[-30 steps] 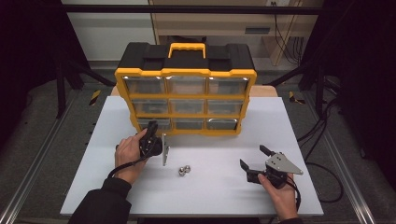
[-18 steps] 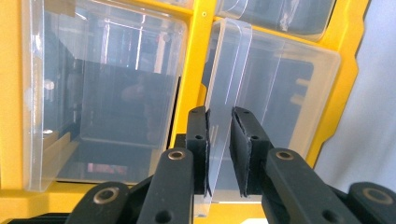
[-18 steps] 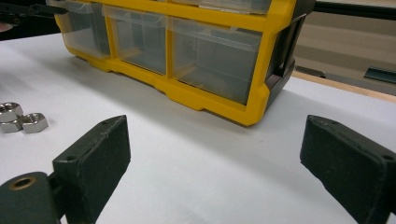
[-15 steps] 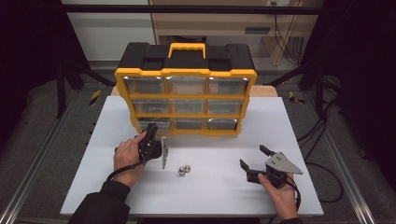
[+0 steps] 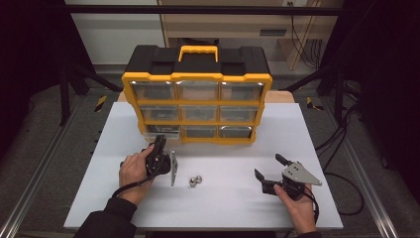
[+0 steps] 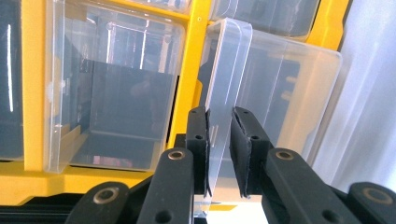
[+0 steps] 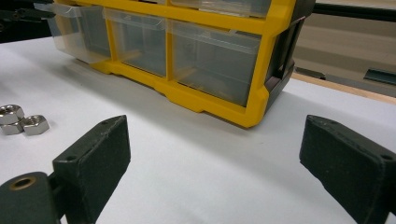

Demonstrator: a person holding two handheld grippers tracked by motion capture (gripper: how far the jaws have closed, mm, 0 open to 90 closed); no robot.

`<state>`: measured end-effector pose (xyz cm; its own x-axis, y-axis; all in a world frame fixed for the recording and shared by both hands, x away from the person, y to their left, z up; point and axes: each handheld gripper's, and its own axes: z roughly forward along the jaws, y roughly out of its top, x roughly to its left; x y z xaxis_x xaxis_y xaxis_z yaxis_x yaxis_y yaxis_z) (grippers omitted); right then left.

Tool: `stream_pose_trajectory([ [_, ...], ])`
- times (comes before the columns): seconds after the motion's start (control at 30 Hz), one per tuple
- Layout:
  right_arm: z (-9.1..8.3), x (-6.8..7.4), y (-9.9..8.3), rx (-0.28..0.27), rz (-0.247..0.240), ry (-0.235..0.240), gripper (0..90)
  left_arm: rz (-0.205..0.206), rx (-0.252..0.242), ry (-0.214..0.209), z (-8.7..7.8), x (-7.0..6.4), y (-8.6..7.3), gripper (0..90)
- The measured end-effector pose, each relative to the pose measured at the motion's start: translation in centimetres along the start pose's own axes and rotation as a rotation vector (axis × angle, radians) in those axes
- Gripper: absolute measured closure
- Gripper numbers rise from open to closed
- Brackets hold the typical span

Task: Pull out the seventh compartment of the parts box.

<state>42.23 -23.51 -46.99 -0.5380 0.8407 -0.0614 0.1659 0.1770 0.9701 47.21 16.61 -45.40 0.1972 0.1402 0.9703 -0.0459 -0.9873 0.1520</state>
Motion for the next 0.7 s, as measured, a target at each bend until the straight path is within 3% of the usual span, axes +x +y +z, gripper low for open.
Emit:
stream_pose_trajectory([
  [0.7, 0.1, 0.2, -0.1, 0.005, -0.008, 0.009, 8.7, -0.019, 0.000, 0.019, -1.6, -0.6, 0.0, 76.8],
])
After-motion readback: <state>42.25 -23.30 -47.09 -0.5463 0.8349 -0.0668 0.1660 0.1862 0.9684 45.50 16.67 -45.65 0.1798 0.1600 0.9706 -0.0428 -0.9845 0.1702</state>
